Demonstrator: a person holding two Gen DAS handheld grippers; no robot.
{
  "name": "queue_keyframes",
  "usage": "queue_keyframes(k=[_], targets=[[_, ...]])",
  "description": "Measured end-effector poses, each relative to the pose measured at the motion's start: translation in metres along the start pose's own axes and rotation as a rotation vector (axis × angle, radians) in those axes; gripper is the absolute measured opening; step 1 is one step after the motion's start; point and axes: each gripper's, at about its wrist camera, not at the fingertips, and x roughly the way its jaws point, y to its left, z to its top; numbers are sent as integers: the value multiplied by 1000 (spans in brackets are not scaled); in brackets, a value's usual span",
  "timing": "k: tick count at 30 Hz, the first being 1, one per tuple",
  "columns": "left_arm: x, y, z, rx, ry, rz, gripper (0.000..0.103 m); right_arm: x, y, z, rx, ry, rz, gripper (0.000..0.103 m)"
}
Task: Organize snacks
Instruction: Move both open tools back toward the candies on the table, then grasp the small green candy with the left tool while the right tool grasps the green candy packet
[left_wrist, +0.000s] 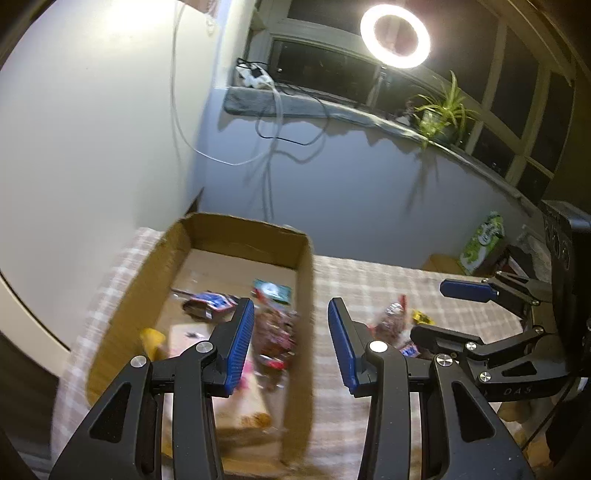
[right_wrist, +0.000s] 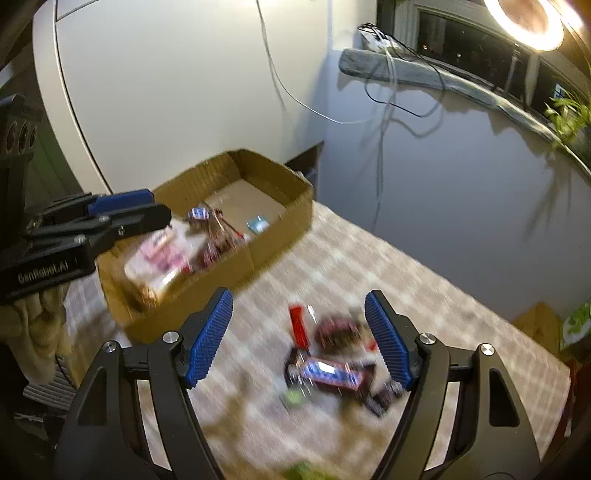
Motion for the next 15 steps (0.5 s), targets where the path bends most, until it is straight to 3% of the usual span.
queue_keyframes(k=[7, 15], targets=[[1, -30, -18, 34, 35, -50, 40, -22, -14, -46, 1, 30, -19, 77], [17, -66, -49, 87, 114, -105, 40, -27, -20, -103, -44, 122, -18, 77]])
